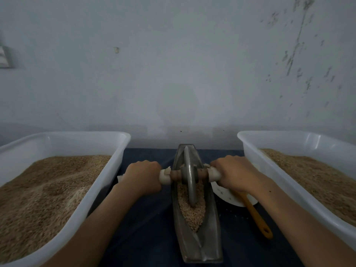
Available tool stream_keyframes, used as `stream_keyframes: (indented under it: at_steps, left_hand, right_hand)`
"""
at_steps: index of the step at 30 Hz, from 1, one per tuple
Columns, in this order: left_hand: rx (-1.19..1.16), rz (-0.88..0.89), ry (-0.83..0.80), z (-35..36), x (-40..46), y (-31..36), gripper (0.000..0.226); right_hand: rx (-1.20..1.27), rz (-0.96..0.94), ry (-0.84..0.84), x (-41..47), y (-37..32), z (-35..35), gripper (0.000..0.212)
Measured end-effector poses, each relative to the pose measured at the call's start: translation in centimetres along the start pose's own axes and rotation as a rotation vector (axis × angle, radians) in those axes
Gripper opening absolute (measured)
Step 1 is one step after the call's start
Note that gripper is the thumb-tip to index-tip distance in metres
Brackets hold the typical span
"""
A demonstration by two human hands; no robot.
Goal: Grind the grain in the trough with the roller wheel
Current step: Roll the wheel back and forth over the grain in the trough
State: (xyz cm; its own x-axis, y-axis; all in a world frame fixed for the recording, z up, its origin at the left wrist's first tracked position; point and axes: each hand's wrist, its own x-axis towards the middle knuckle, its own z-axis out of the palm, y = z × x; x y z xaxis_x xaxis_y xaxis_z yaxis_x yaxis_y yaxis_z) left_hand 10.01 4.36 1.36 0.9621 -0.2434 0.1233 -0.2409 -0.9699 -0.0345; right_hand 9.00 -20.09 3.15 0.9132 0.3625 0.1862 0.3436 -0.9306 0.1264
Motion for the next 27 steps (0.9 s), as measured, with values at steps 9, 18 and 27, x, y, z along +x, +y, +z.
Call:
stream_keyframes:
  at_steps: [9,18,27]
  left_hand:
    - [0.065,-0.033,0.336,1.3,-0.1,0.5,0.021]
    - [0.013,-0.042,-0.103,-0.4,-0.1,0.2,0.022]
    - [0.049,-0.061,0.228,0.4,-0.3,0.9,0.011]
  right_hand:
    - [-0.049,0.030,0.285,0.5,0.2,2.4,0.010]
    - [0.047,-0.039,-0.125,-0.3,-0.1,-1.1,0.020]
    - [-0.040,0.039,0.278,0.4,0.1,2.1,0.006]
